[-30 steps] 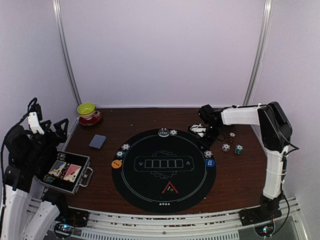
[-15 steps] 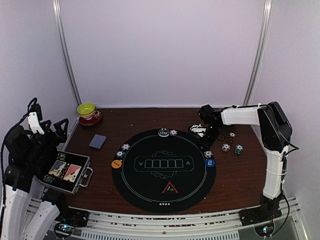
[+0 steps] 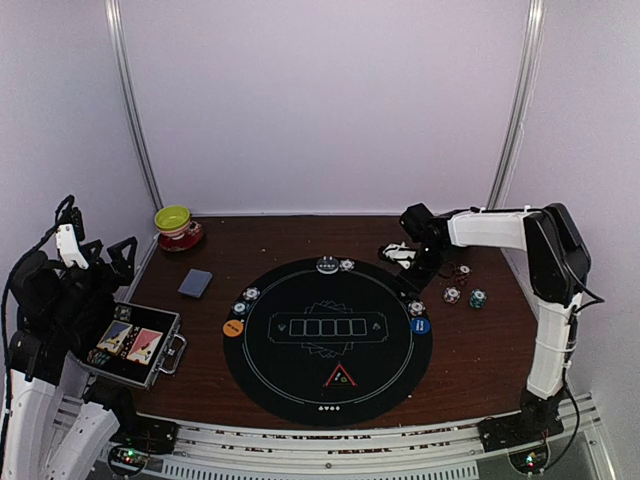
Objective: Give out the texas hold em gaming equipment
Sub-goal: Place the poker chips pile in the small blind area, then pick up the pile of poker chips from the pile of poker chips.
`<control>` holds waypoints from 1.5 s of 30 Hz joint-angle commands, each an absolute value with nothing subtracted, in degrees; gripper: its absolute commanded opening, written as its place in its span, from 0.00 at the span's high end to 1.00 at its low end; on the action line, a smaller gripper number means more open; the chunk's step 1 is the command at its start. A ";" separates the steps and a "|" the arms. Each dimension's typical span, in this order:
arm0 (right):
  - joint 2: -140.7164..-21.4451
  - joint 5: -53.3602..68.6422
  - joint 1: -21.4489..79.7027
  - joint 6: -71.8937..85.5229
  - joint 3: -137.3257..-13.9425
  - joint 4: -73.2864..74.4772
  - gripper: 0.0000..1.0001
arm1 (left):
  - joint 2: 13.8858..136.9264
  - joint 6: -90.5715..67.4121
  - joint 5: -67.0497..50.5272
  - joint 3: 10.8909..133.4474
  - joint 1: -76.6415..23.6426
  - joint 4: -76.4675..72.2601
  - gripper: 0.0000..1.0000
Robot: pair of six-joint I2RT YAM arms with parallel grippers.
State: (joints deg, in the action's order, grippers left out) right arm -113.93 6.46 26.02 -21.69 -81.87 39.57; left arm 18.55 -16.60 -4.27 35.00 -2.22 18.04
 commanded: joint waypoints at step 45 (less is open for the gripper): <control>-99.21 4.23 1.52 -19.55 -62.47 34.41 0.22 | 17.56 -16.35 -4.31 34.91 -1.68 15.69 0.02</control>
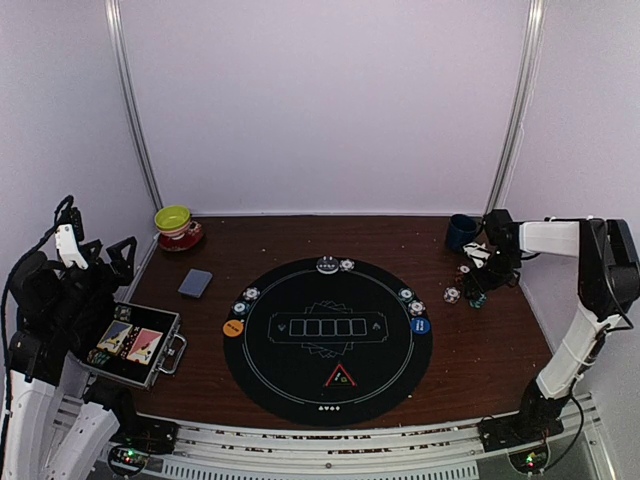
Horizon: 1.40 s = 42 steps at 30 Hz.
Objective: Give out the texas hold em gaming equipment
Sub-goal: Pick up the pile of poker chips from the pile of poker chips.
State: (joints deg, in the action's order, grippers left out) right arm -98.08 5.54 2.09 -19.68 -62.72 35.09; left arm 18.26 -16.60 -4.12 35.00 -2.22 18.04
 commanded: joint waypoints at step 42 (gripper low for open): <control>-100.48 8.35 0.13 -20.39 -63.05 35.86 0.58 | 17.53 -16.35 -4.24 34.93 -1.73 15.73 0.02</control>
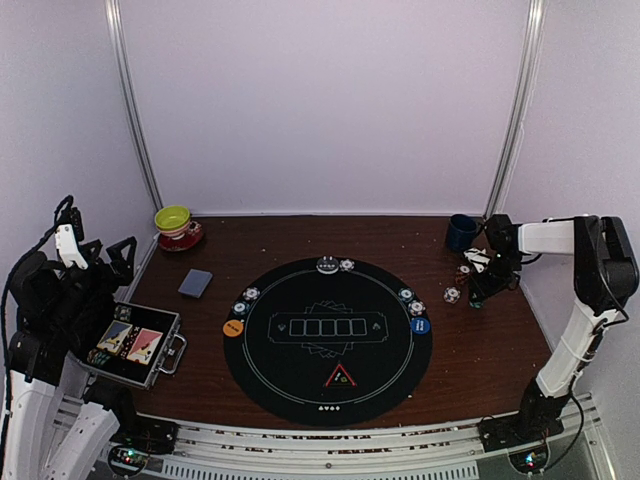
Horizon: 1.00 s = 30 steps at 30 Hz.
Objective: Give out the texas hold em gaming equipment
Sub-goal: Pick up the pile of poker chips from the pile of poker chips.
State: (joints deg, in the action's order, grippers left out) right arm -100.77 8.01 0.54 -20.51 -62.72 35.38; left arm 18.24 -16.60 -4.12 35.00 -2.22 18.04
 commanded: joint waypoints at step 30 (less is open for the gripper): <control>-99.36 6.11 16.90 -19.29 -78.55 39.02 0.65 | 17.66 -16.35 -3.78 34.89 -1.71 15.73 0.02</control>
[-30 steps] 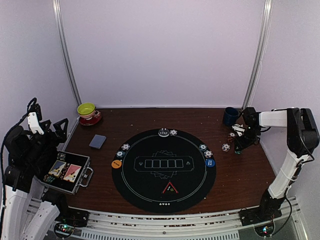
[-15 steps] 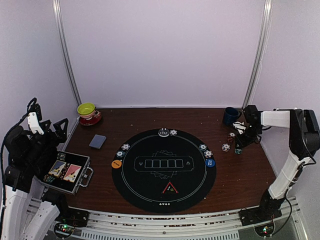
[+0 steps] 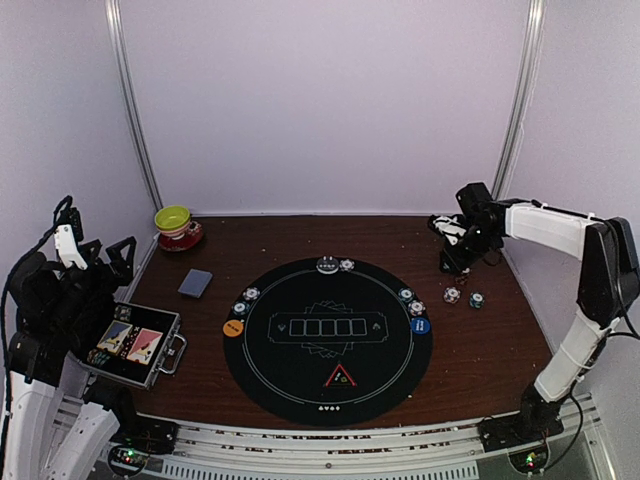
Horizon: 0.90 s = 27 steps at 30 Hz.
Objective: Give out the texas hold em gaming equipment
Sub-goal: Pick up the pile of poker chips from the pile of poker chips, then place the pile of poker chips at the dealer area.
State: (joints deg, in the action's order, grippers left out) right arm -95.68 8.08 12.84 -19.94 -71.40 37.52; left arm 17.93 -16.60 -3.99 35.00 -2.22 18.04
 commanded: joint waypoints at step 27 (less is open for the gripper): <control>-132.21 4.58 31.47 -24.11 -114.27 45.53 0.62 | 17.93 -16.26 -4.10 34.98 -1.60 15.73 0.02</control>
